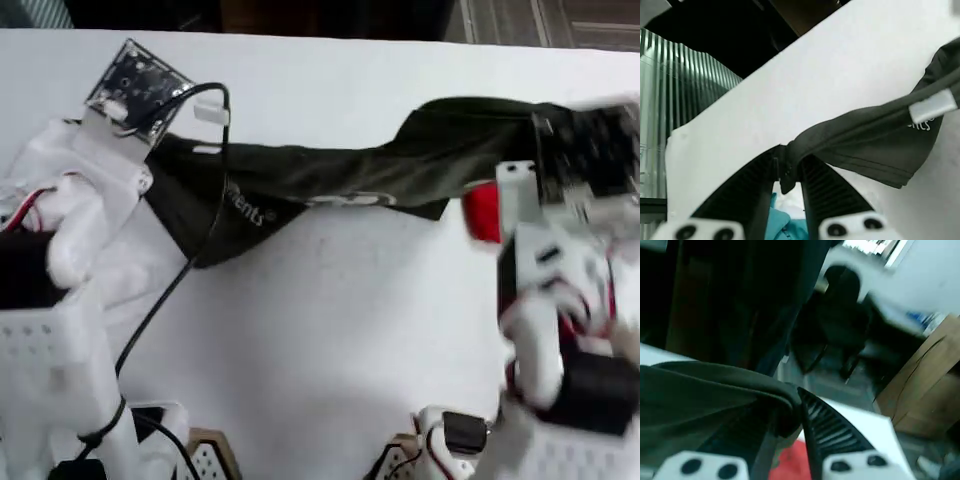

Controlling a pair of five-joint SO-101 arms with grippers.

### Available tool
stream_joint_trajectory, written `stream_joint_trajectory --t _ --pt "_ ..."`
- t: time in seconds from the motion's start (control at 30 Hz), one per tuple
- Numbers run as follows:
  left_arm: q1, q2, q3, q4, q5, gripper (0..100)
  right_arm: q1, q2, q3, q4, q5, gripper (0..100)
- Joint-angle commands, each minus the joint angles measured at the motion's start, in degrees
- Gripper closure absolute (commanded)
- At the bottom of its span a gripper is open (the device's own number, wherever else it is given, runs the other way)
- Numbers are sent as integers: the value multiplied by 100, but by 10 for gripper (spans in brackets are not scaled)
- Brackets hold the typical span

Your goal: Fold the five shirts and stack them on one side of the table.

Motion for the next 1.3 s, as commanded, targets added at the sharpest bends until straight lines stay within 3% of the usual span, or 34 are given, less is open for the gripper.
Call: stream_joint_trajectory --t 0.0,0.2,0.67,0.8,1.03,1.27 --pt "53 -70 -998 598 -44 973 75 -391 -844 127 -26 979" --pt "35 -70 -2352 1301 -44 973 75 -576 -1996 602 -26 979" --pt "9 -220 -3890 1345 -9 973 57 -585 -3719 708 -62 979" --pt "9 -738 -3538 1345 -35 973 48 -532 -3982 822 -70 979" --pt "9 -1635 -1763 1108 -62 973 40 -145 -3859 778 -79 979" --pt "0 -2163 -1516 818 -62 973 40 -268 -3877 725 -79 979"
